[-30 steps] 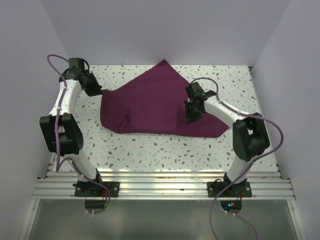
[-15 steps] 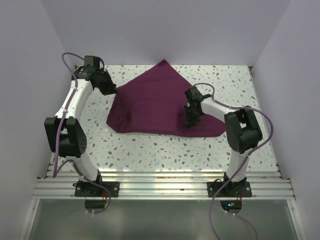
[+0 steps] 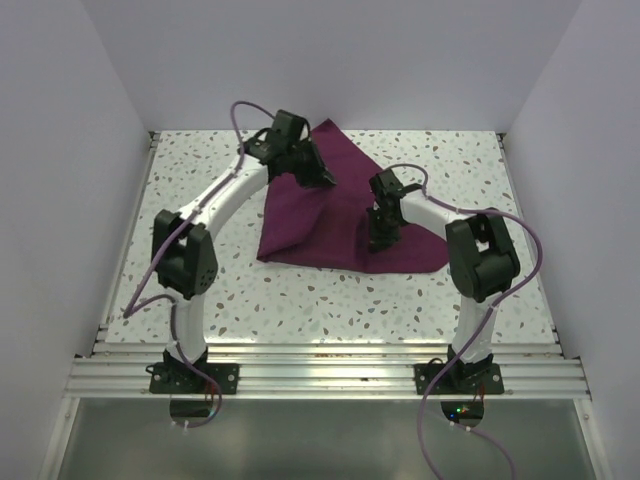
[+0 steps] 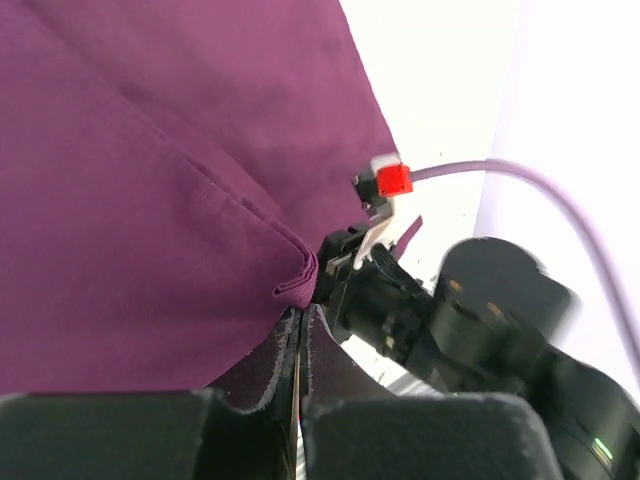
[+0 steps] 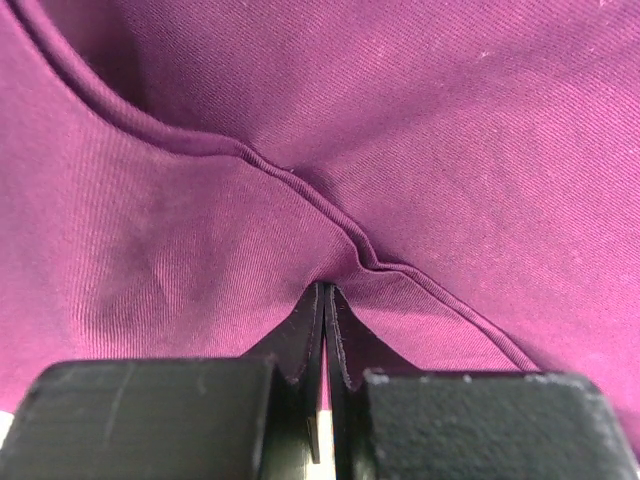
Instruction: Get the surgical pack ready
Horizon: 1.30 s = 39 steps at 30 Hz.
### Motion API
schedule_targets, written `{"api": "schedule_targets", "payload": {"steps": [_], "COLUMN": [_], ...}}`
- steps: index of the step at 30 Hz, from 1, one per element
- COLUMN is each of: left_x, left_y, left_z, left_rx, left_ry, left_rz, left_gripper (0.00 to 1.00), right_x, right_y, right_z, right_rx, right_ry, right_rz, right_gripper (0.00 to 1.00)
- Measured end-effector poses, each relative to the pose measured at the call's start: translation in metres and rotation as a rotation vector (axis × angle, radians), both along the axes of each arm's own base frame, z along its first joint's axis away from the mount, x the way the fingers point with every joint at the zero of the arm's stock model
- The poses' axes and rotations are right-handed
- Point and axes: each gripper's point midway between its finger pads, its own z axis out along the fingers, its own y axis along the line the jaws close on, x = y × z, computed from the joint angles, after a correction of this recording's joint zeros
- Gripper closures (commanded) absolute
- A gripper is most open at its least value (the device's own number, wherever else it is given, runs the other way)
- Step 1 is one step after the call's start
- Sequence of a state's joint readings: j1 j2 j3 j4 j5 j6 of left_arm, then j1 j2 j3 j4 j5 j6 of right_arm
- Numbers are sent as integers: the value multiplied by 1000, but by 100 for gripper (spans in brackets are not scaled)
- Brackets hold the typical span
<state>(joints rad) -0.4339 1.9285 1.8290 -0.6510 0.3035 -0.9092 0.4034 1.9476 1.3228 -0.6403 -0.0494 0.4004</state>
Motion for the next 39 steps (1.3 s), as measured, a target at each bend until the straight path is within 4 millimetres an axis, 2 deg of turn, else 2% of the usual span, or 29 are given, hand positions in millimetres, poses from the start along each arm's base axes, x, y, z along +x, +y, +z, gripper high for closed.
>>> {"api": "schedule_targets", "payload": {"steps": [2, 4, 6, 8, 14, 18, 22, 23, 24, 26, 29, 30, 33, 37, 39], "left_x": [1, 0, -7, -12, -15, -24, -32, -32, -31, -29, -29, -29, -26, -25, -29], "left_y": [-32, -56, -68, -75, -84, -93, -93, -93, -92, -89, -78, -72, -55, -31, -17], "left_z": [-24, -53, -80, -94, -95, -102, -115, -115, -115, -116, -121, -122, -116, -85, -64], "left_rx": [1, 13, 30, 38, 25, 22, 39, 43, 49, 56, 84, 95, 133, 196, 229], "left_ry": [40, 82, 135, 167, 156, 162, 185, 180, 171, 159, 156, 155, 128, 36, -26], "left_rz": [-48, -85, -107, -115, -134, -160, -180, -186, -195, -202, -199, -195, -189, -181, -176], "left_gripper": [100, 100, 100, 100, 100, 100, 85, 66, 54, 42, 33, 32, 31, 32, 33], "right_x": [0, 0, 0, 0, 1, 2, 2, 2, 2, 2, 9, 13, 22, 31, 32], "right_y": [1, 2, 3, 4, 13, 23, 23, 21, 17, 9, -10, -17, -42, -86, -112], "right_z": [0, 0, 0, -1, -1, -1, 2, 2, 3, 7, 23, 31, 56, 89, 95], "right_rx": [7, 19, 31, 48, 108, 153, 150, 133, 113, 66, 1, -13, -45, -47, -47], "right_ry": [2, 5, 8, 13, 32, 49, 55, 55, 57, 59, 36, 21, -33, -104, -125], "right_rz": [-5, -11, -19, -27, -51, -60, -65, -67, -70, -74, -87, -95, -132, -234, -305], "right_gripper": [100, 100, 100, 100, 100, 100, 100, 98, 94, 88, 73, 60, 41, 27, 17]}}
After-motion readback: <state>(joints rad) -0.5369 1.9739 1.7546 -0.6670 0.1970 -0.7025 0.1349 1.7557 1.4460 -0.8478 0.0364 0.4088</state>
